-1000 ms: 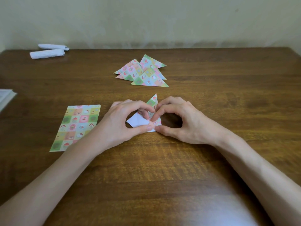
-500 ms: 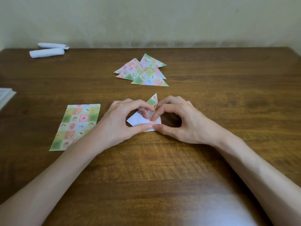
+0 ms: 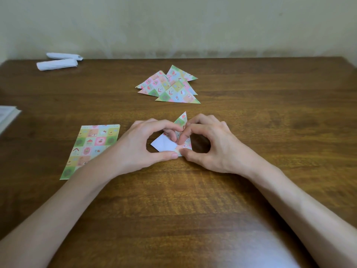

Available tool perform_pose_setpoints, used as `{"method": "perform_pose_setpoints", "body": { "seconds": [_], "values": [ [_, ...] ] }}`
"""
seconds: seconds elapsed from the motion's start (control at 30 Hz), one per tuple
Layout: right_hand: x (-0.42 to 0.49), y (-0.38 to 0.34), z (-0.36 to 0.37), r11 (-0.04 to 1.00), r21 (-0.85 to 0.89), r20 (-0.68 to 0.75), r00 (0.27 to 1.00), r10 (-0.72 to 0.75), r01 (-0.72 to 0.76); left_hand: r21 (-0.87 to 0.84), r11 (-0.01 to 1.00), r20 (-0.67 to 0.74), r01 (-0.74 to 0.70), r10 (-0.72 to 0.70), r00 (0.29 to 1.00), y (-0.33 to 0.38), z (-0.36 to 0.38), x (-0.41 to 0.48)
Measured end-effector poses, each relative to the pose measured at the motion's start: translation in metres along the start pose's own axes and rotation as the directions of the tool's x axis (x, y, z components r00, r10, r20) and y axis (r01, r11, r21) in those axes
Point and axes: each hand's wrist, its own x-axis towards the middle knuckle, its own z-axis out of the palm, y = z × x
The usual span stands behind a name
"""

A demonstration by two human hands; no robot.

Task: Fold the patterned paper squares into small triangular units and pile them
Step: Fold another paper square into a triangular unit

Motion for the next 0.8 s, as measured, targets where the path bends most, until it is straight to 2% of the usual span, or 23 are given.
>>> {"method": "perform_pose_setpoints", "body": {
  "seconds": [0.43,0.6,0.8],
  "values": [
    [0.002,-0.005,0.005,0.999,0.001,-0.044,0.998,0.036,-0.036,-0.022,0.999,-0.006,-0.041,0.041,0.999,0.002,0.0,-0.001],
    [0.004,-0.008,0.002,0.998,-0.014,-0.009,0.998,0.061,-0.061,-0.036,0.999,0.04,-0.034,0.036,0.999,0.001,-0.004,-0.003],
    [0.006,-0.012,0.007,0.996,-0.014,-0.046,0.996,0.083,-0.084,-0.033,0.999,0.081,-0.031,0.034,0.996,0.001,-0.007,-0.003]
  ]
}}
